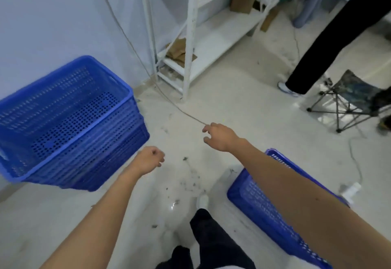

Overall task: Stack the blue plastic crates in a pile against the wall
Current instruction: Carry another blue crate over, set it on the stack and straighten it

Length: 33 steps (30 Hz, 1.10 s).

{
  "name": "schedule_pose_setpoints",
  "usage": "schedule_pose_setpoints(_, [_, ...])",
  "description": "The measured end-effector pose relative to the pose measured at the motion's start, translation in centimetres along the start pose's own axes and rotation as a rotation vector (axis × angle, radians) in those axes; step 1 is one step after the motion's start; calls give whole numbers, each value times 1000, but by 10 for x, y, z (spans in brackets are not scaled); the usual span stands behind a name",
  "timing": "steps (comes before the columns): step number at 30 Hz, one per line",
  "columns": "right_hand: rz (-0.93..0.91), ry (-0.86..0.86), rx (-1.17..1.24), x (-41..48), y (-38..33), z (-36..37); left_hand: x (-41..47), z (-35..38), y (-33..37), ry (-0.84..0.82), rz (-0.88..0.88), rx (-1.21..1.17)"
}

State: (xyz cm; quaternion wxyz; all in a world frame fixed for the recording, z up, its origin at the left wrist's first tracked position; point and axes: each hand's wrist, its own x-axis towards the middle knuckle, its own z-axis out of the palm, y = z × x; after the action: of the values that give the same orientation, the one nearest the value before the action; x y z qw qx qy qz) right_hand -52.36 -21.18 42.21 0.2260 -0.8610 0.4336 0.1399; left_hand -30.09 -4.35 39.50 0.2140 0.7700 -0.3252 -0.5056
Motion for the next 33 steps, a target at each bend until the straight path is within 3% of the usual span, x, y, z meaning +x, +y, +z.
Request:
schedule_pose_setpoints(7, [312, 57, 141, -152, 143, 36, -9, 138, 72, -244, 84, 240])
schedule_pose_setpoints(13, [531, 94, 227, -282, 280, 63, -26, 301, 132, -398, 121, 400])
schedule_pose_setpoints(21, [723, 47, 394, -411, 467, 153, -47, 509, 144, -488, 62, 702])
schedule_pose_setpoints(27, [759, -80, 391, -436, 564, 206, -28, 601, 124, -465, -55, 732])
schedule_pose_setpoints(33, [738, -112, 382, -367, 643, 261, 37, 677, 72, -405, -60, 817])
